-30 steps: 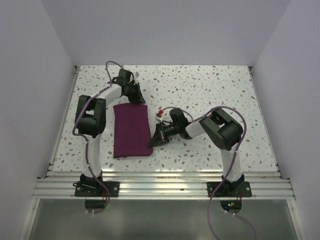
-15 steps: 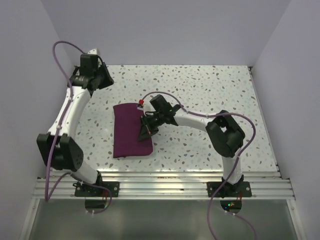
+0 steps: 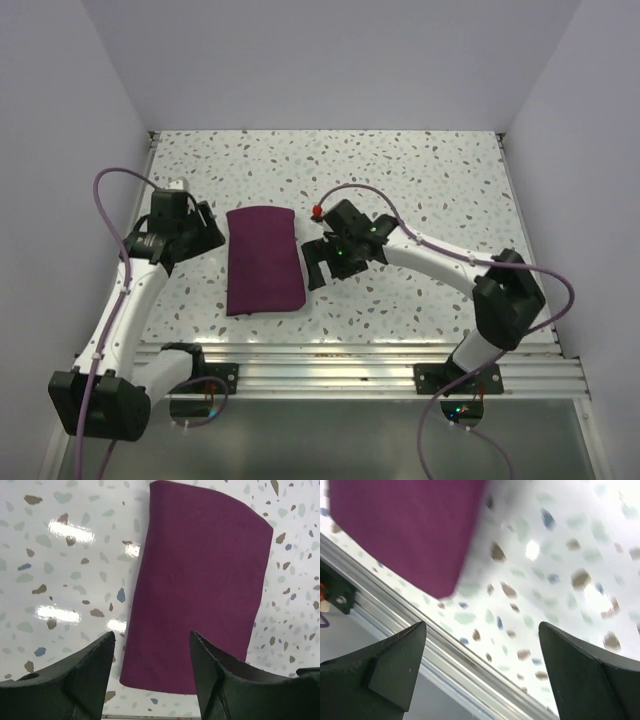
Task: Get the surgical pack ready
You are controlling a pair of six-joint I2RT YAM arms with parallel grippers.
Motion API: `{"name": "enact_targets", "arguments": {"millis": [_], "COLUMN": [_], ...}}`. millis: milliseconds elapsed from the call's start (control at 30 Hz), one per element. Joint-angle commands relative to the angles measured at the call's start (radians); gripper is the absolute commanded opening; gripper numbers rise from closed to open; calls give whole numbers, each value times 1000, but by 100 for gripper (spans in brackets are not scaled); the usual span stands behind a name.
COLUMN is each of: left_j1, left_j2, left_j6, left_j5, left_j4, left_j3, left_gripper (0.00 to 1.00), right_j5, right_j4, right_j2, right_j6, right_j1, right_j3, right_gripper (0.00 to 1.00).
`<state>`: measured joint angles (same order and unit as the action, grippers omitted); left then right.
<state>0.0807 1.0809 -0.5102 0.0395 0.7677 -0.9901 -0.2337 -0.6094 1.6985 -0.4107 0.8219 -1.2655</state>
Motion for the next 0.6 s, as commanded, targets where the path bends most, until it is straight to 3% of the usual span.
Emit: {"name": "enact_targets", "arguments": {"millis": [0, 267, 567], "left_j1": [1, -1, 1], "left_j2": [-91, -261, -377], "left_j6": [-51, -96, -195], "left_j5": [-85, -134, -245], "left_j4": [-10, 27, -36], "left_j3": [53, 157, 286], "left_gripper": [65, 74, 77], "right_j5": [158, 230, 200], "right_j4": [-61, -46, 20], "right_j2": [-153, -431, -595], "right_j6": [-72, -186, -244], "right_j1": [0, 0, -20], "right_j3": [132, 331, 508], "right_gripper": [99, 99, 99]}}
